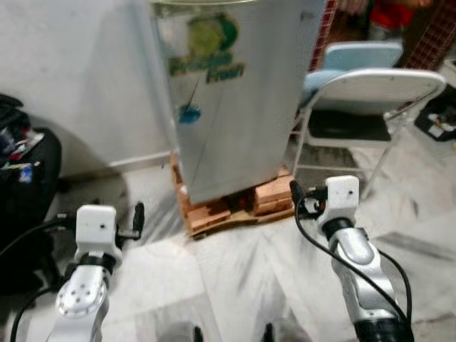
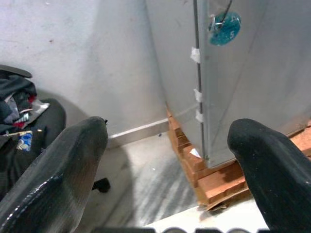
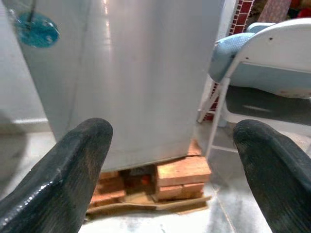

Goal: Restocking fridge

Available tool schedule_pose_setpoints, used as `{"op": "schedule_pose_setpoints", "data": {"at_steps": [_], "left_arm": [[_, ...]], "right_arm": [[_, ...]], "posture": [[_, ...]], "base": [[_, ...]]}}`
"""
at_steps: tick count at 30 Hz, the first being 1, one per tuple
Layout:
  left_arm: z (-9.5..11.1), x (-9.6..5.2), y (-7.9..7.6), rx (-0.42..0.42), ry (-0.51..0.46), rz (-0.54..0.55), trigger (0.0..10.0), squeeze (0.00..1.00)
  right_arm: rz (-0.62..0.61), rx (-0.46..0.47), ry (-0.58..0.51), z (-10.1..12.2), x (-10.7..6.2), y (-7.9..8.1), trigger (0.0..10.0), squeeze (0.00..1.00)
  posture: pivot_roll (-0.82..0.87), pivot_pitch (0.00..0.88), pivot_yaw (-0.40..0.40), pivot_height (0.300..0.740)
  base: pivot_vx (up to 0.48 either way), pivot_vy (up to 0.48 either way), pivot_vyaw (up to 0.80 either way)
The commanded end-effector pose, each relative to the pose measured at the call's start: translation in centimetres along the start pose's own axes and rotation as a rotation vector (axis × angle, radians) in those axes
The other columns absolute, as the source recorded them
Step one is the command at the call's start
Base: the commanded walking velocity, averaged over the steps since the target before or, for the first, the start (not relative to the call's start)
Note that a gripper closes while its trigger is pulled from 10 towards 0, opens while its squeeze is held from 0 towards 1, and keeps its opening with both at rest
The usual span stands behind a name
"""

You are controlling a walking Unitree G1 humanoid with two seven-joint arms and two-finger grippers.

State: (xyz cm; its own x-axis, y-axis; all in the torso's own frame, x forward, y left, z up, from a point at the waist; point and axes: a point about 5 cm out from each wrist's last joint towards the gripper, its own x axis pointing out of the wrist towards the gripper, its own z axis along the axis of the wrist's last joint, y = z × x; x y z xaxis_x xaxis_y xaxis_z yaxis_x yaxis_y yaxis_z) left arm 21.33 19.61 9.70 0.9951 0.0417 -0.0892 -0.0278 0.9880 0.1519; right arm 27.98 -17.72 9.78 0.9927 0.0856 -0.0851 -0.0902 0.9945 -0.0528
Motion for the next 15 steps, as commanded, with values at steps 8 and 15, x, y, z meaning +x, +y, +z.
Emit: {"op": "schedule_pose_setpoints", "data": {"at_steps": [8, 15], "left_arm": [[-0.30, -0.42, -0.21, -0.014, 0.017, -0.004, 10.0, 0.00], [-0.07, -0.30, 0.03, 0.010, -0.001, -0.012, 10.0, 0.00]], "right_arm": [[-0.019, -0.005, 0.023, -0.52, -0.38, -0.77, 10.0, 0.00], [-0.022, -0.018, -0.009, 0.33, 0.08, -0.82, 10.0, 0.00]], "posture": [[0.02, 0.128, 0.023, 0.740], [0.01, 0.134, 0.031, 0.740]], "base": [[0.000, 0.480, -0.73], [0.000, 0.474, -0.80]]}}
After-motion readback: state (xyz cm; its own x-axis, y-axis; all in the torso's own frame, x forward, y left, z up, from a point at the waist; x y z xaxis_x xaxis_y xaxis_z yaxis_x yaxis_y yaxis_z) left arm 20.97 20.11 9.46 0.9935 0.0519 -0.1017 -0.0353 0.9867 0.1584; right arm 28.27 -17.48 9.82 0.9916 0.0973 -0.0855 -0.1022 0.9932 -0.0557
